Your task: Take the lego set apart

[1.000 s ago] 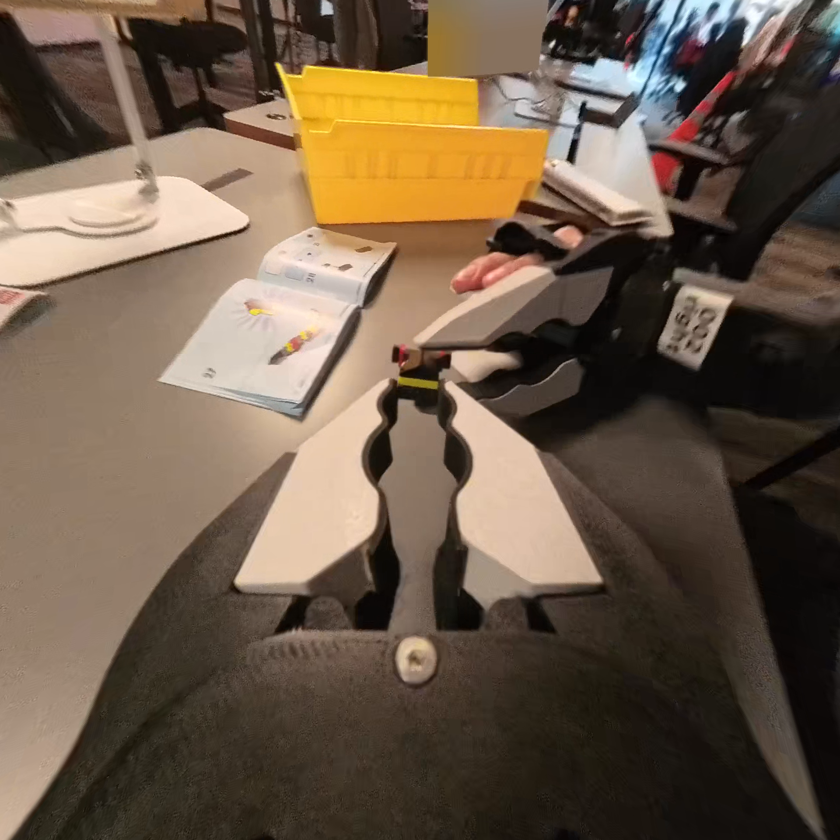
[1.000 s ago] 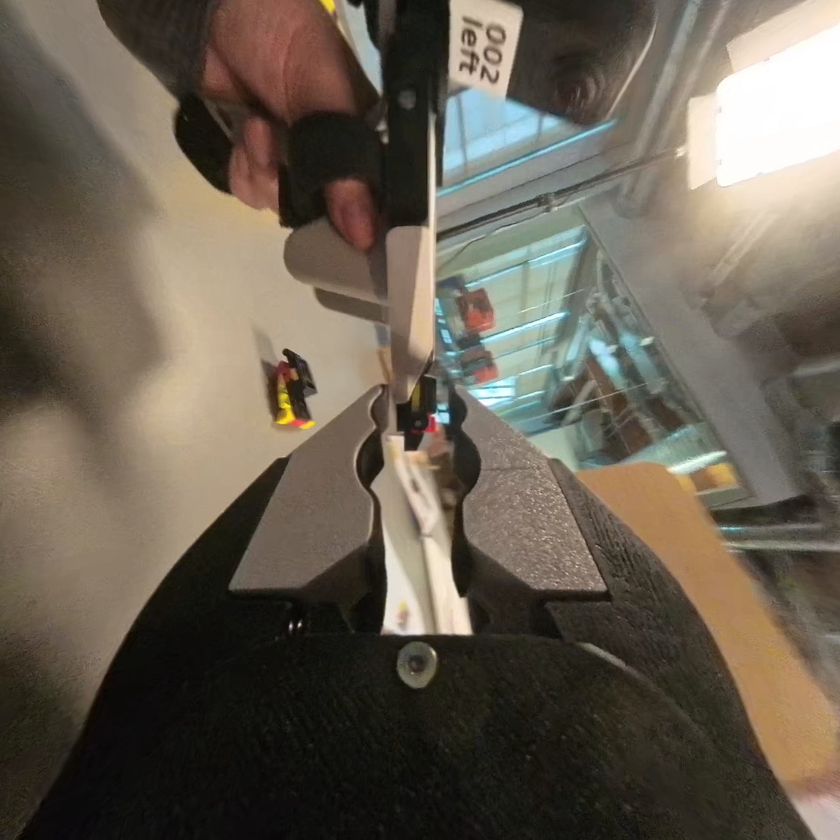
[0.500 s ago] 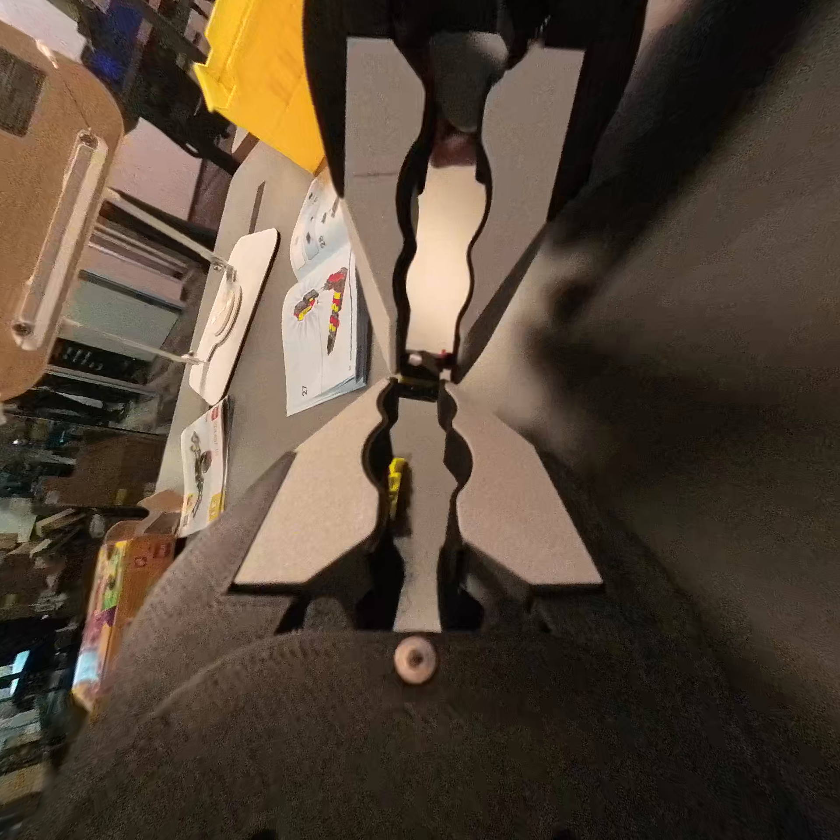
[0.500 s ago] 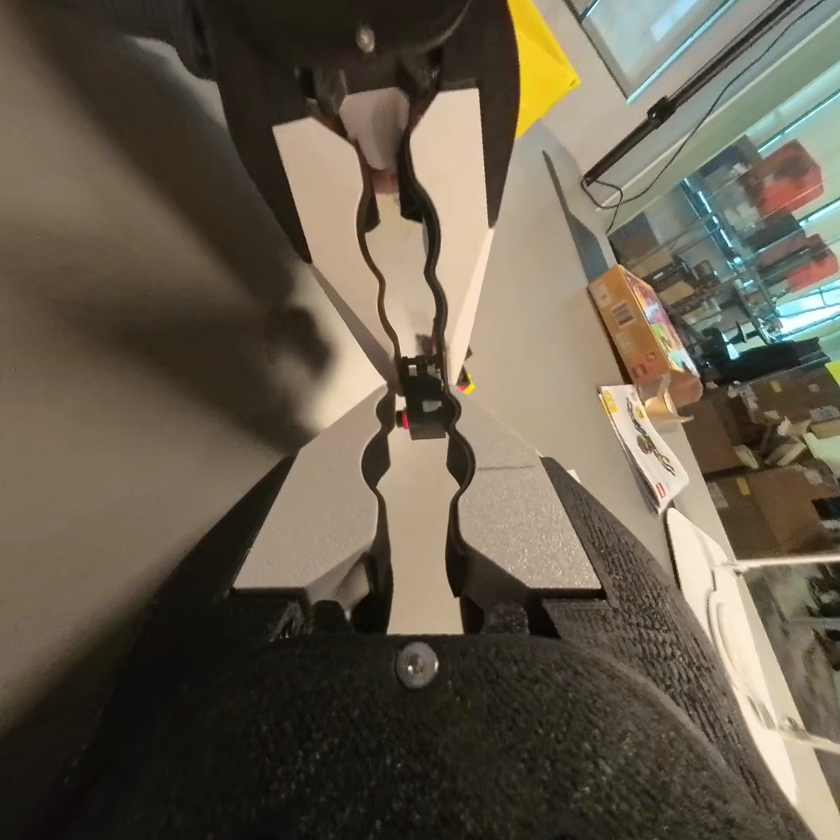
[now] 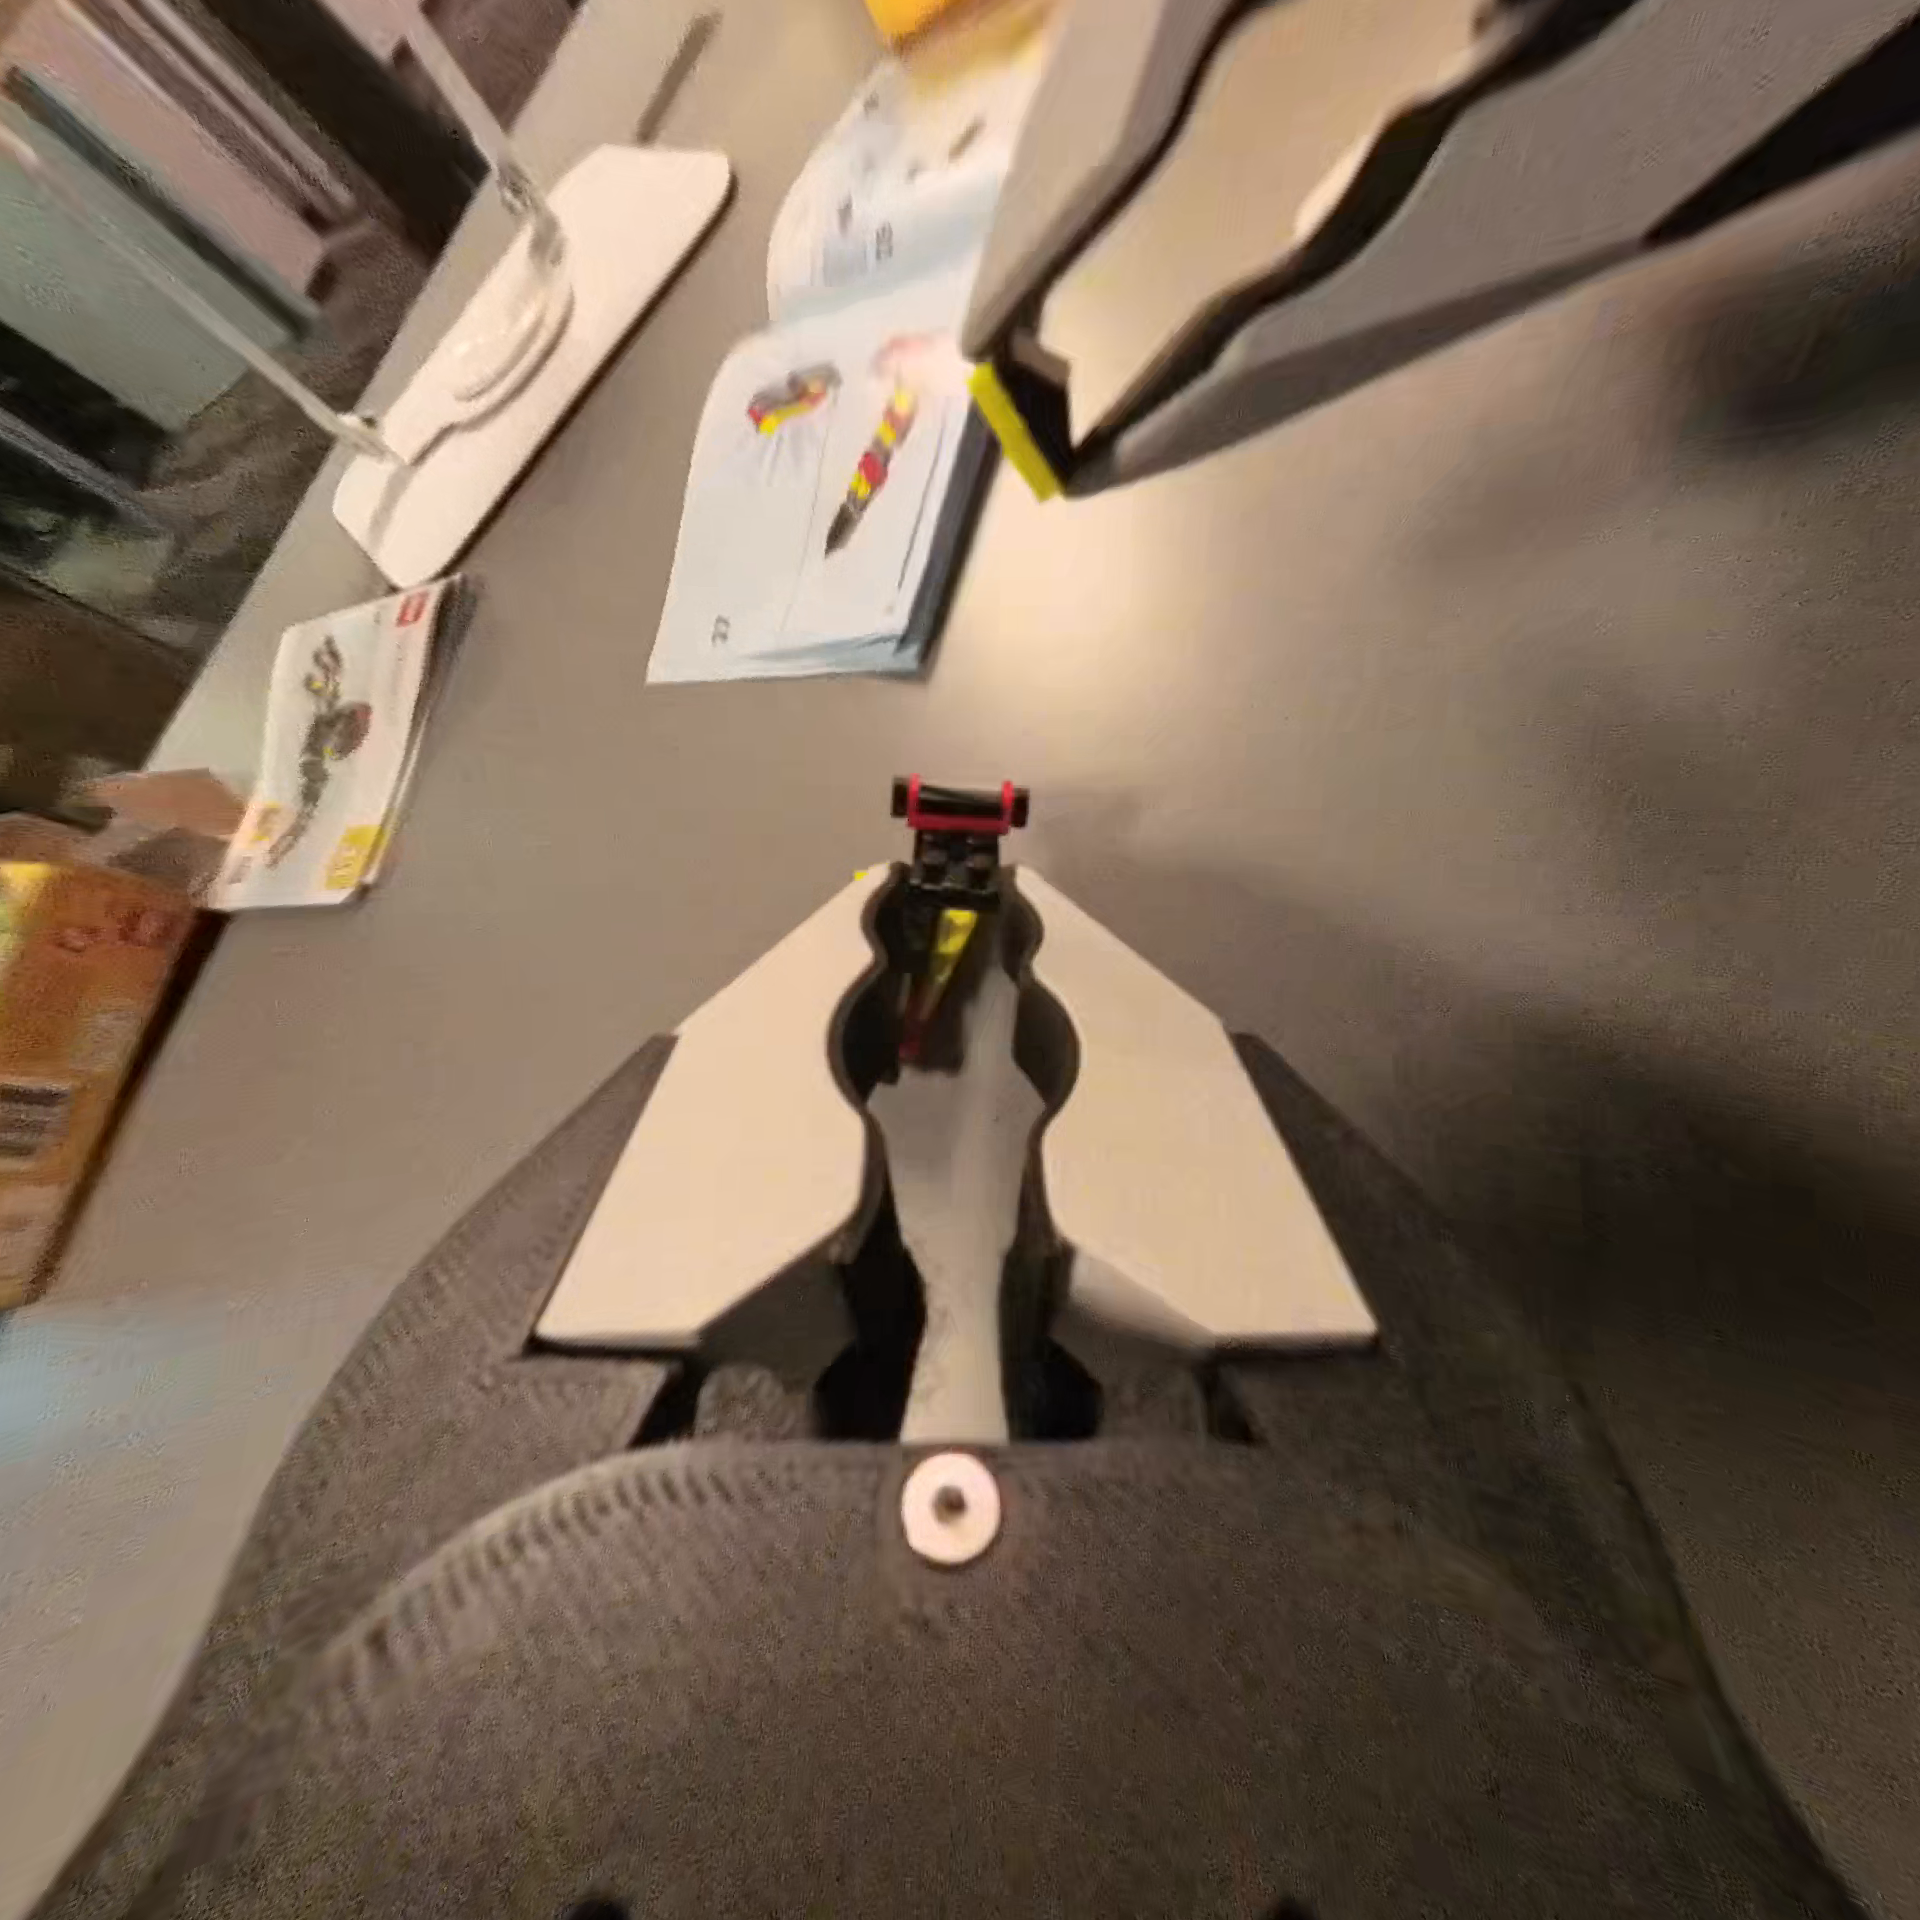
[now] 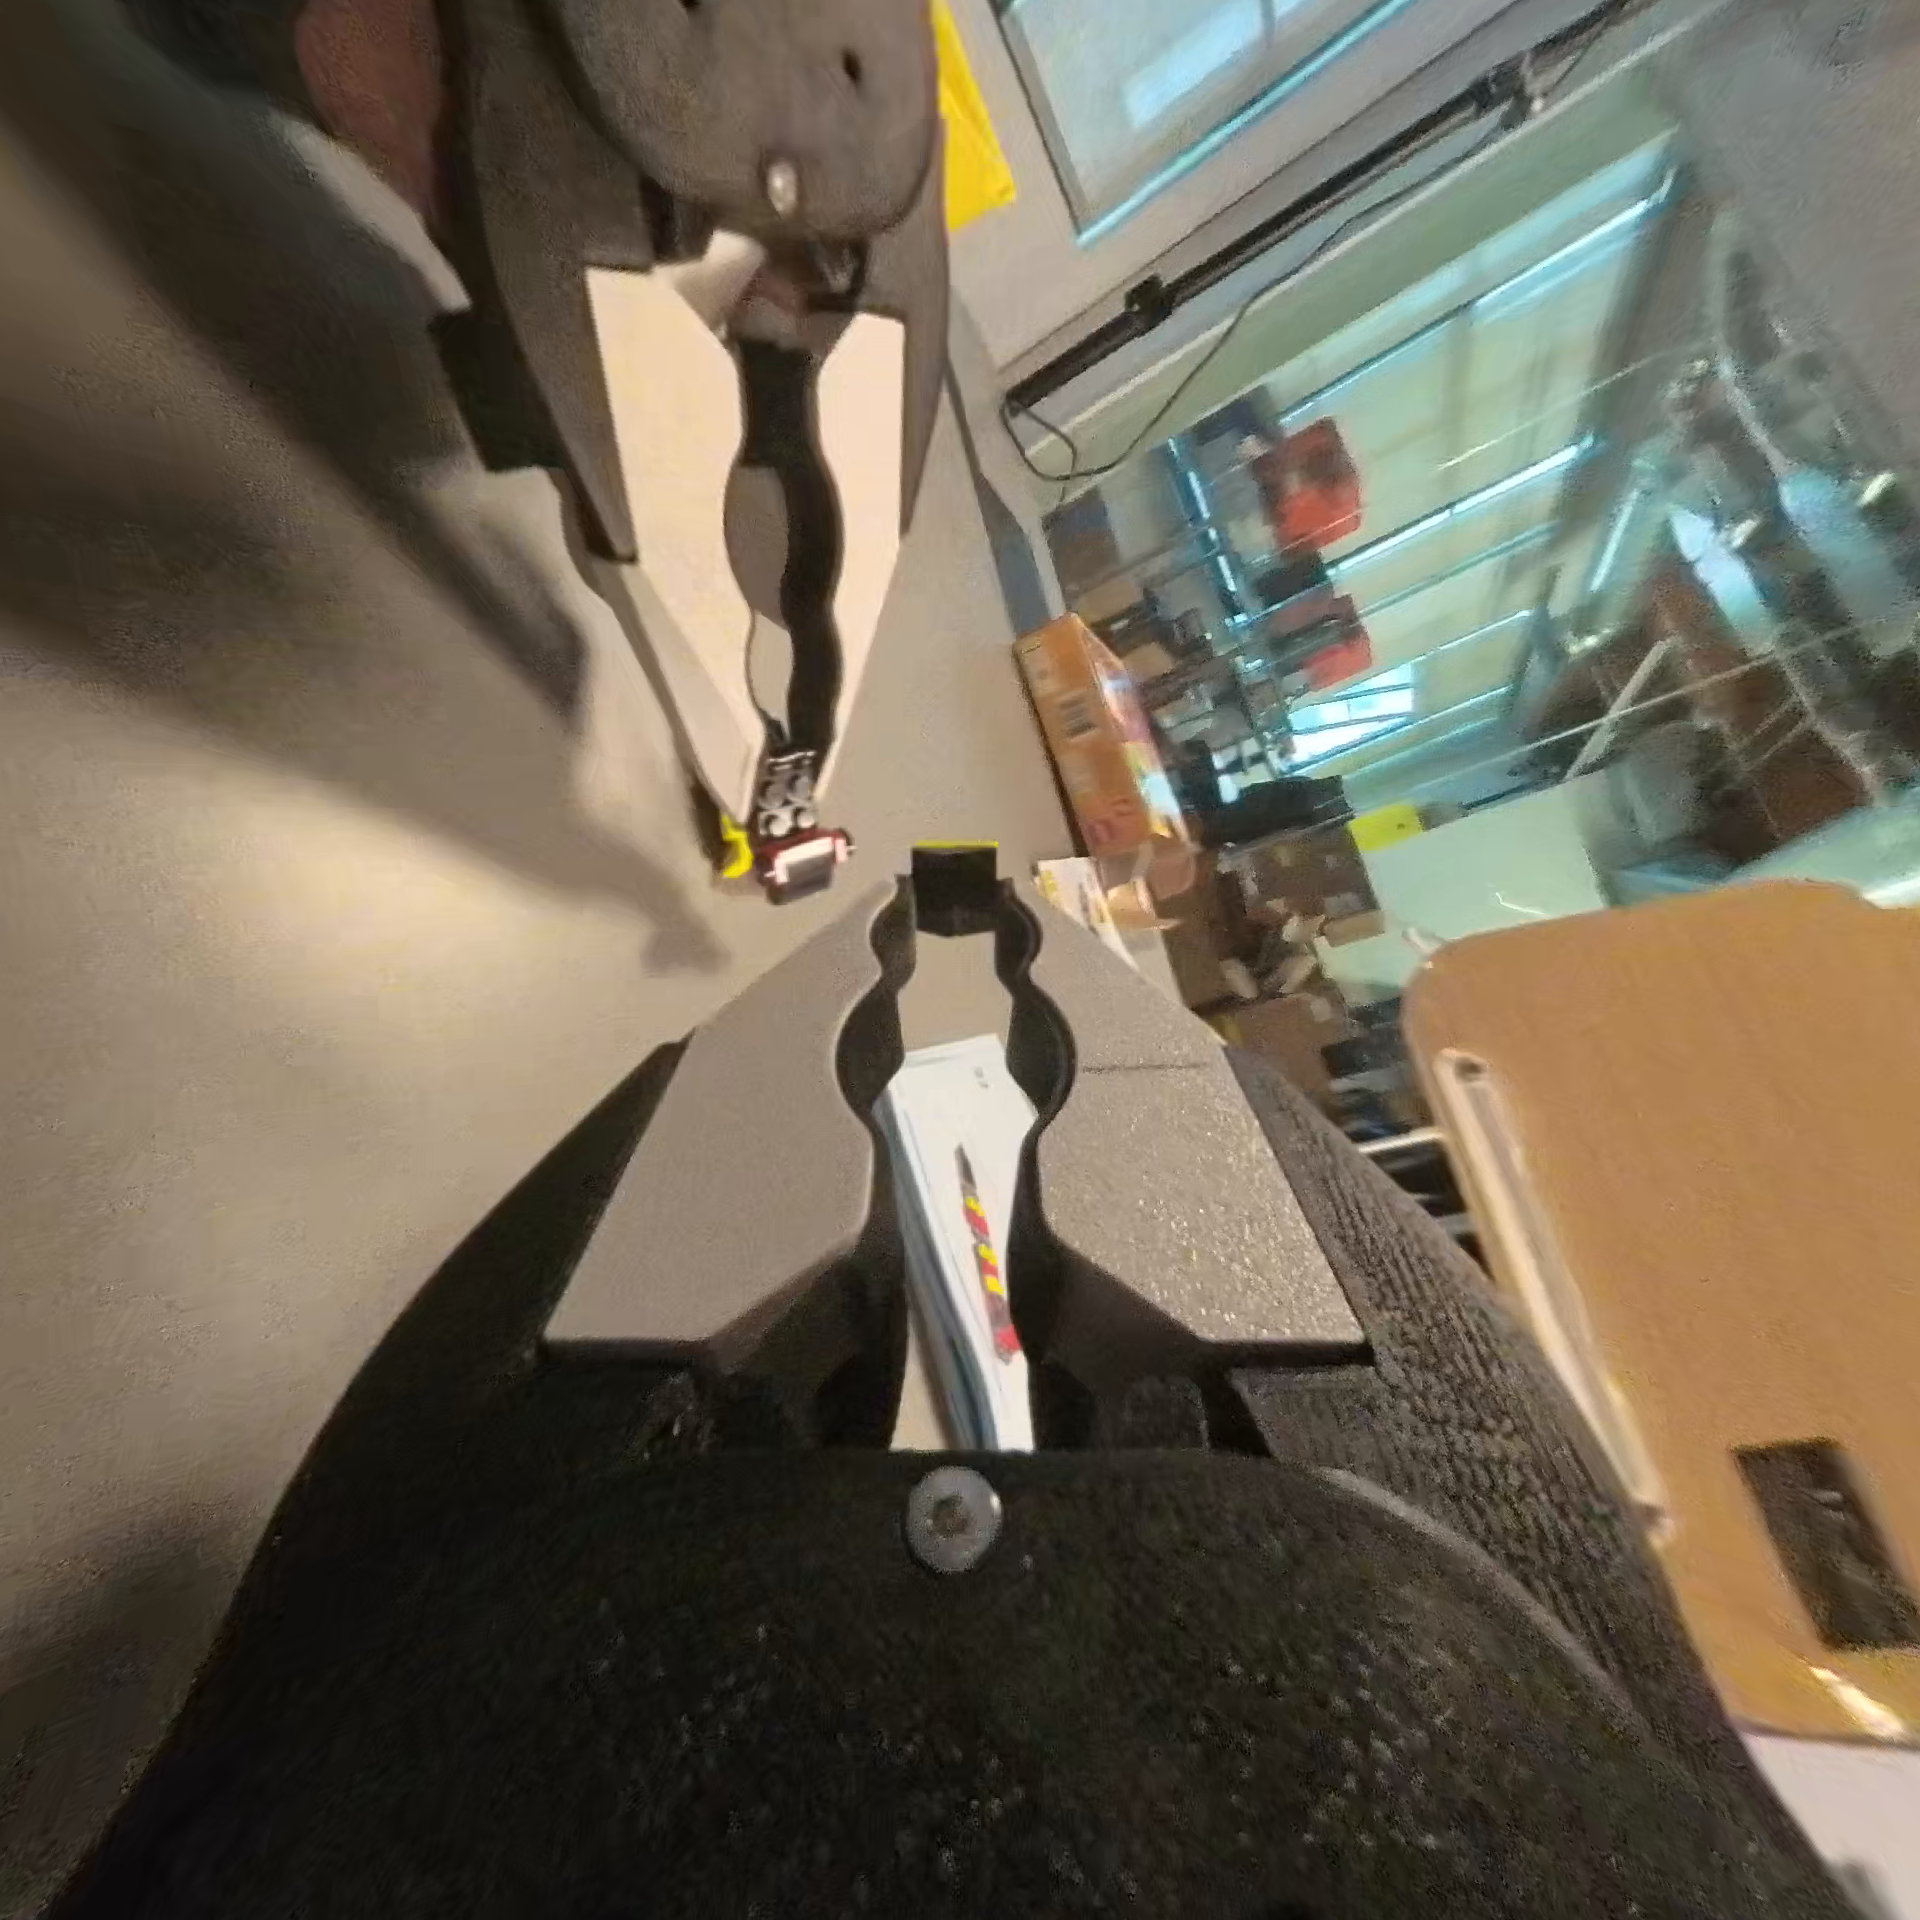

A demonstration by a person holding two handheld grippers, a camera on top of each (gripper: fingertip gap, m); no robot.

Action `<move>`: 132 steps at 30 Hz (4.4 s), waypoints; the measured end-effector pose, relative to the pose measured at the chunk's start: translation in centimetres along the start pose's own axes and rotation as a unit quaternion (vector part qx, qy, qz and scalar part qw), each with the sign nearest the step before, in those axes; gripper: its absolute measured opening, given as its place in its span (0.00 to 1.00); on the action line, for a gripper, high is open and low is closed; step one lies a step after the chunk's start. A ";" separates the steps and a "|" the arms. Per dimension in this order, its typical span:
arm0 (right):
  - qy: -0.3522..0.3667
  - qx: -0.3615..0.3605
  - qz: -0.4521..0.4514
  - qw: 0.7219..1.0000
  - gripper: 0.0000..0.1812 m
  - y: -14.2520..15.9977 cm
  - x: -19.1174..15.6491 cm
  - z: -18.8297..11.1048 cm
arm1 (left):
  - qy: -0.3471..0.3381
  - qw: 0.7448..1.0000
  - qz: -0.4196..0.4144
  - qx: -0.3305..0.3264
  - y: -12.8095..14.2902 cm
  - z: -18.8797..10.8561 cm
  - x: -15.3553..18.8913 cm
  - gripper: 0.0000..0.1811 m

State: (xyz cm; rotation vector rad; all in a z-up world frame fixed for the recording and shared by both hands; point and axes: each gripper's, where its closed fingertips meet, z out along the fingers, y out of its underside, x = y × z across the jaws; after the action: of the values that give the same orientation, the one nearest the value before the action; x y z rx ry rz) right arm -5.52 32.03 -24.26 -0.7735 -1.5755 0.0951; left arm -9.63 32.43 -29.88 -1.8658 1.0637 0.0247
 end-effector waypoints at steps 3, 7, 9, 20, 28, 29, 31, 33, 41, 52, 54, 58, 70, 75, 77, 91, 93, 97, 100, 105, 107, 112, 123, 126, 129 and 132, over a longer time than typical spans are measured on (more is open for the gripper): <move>-0.058 0.000 0.096 0.994 0.07 1.0 -0.8 0.2 | 0.020 0.997 -0.039 0.059 -1.5 -0.6 -0.1 0.08; -0.091 0.037 0.204 0.974 0.07 1.2 -0.3 -0.4 | 0.057 0.993 -0.080 0.068 -1.6 -0.4 0.9 0.08; -0.112 0.056 0.249 0.960 0.07 1.2 -0.3 -0.6 | 0.083 0.990 -0.107 0.049 -1.4 -0.1 1.6 0.09; -0.163 0.144 0.310 0.925 0.07 -1.3 -1.0 -1.2 | 0.186 0.946 -0.191 0.186 -6.0 -2.6 3.1 0.23; -0.307 0.214 0.567 0.734 0.07 -3.3 -0.5 -2.1 | -0.091 0.950 0.141 0.265 -9.1 -5.2 2.5 0.19; -0.316 0.223 0.582 0.716 0.07 -3.4 -0.3 -2.3 | -0.089 0.949 0.163 0.254 -8.9 -4.9 3.0 0.19; -0.327 0.236 0.602 0.689 0.07 -3.6 0.1 -2.6 | -0.088 0.950 0.182 0.239 -8.5 -4.2 3.4 0.17; -0.334 0.236 0.605 0.683 0.07 -3.7 0.0 -2.7 | -0.092 0.948 0.184 0.243 -8.7 -4.3 3.4 0.14; -0.354 0.229 0.606 0.674 0.07 -3.9 -0.5 -2.7 | -0.128 0.939 0.223 0.230 -9.0 -4.1 3.3 0.09; -0.352 0.210 0.547 0.730 0.03 -2.0 -0.7 -4.0 | -0.074 0.959 0.203 0.181 -7.0 -4.3 3.1 0.09; -0.307 0.220 0.568 0.731 0.03 0.4 1.5 -4.9 | -0.053 0.970 0.129 0.198 -5.5 -5.8 1.2 0.08; -0.282 0.181 0.561 0.757 0.03 1.3 0.9 -3.9 | 0.001 0.974 0.043 0.221 -4.5 -5.8 1.0 0.08; -0.218 0.050 0.206 0.953 0.04 0.5 -5.1 -0.8 | 0.190 0.955 -0.146 0.172 -3.9 -3.8 3.6 0.09; -0.256 0.037 0.222 0.940 0.03 0.2 -6.3 -0.8 | 0.195 0.968 -0.121 0.102 -2.4 -2.5 4.7 0.09; -0.253 0.044 0.240 0.936 0.03 0.2 -5.7 -1.0 | 0.196 0.972 -0.108 0.077 -1.8 -2.1 5.1 0.09; -0.183 0.141 0.174 0.957 0.03 -3.0 -3.7 -1.7 | 0.259 0.922 -0.202 0.203 -5.8 -4.5 5.0 0.12; -0.194 0.157 0.208 0.946 0.03 -3.4 -3.5 -2.0 | 0.211 0.940 -0.143 0.226 -6.1 -4.9 4.6 0.08; -0.221 0.187 0.269 0.919 0.03 -4.3 -3.0 -2.6 | 0.186 0.945 -0.090 0.253 -6.9 -5.5 5.0 0.04; -0.241 0.198 0.295 0.903 0.03 -4.6 -3.1 -2.8 | 0.192 0.942 -0.086 0.263 -7.1 -5.8 5.2 0.05; -0.276 0.203 0.321 0.883 0.03 -4.9 -3.4 -3.2 | 0.214 0.936 -0.093 0.264 -7.3 -6.1 5.6 0.04; -0.281 0.192 0.323 0.883 0.03 -4.9 -3.6 -3.0 | 0.221 0.941 -0.090 0.241 -6.9 -6.1 5.6 0.03; -0.242 0.185 0.351 0.885 0.00 -2.7 -1.5 -3.5 | 0.138 0.960 -0.100 0.222 -5.4 -6.4 2.2 0.03; -0.225 0.157 0.377 0.885 0.09 -4.4 -2.2 -1.2 | 0.186 0.939 -0.177 0.231 -6.5 -5.1 3.4 0.03; -0.229 0.158 0.394 0.876 0.06 -4.4 -2.1 -1.2 | 0.193 0.933 -0.192 0.237 -6.6 -5.3 3.2 0.03; -0.239 0.164 0.415 0.862 0.06 -4.5 -1.9 -1.3 | 0.203 0.926 -0.201 0.247 -6.8 -5.6 3.2 0.03; -0.241 0.167 0.425 0.856 0.04 -4.3 -1.7 -1.6 | 0.211 0.921 -0.206 0.254 -7.0 -5.8 3.2 0.03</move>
State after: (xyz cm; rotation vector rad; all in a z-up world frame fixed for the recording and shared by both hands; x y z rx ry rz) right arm -5.94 27.32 -23.31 -1.1702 -1.4890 1.2638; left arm -5.23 27.24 -23.13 -1.6007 0.8237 -0.8554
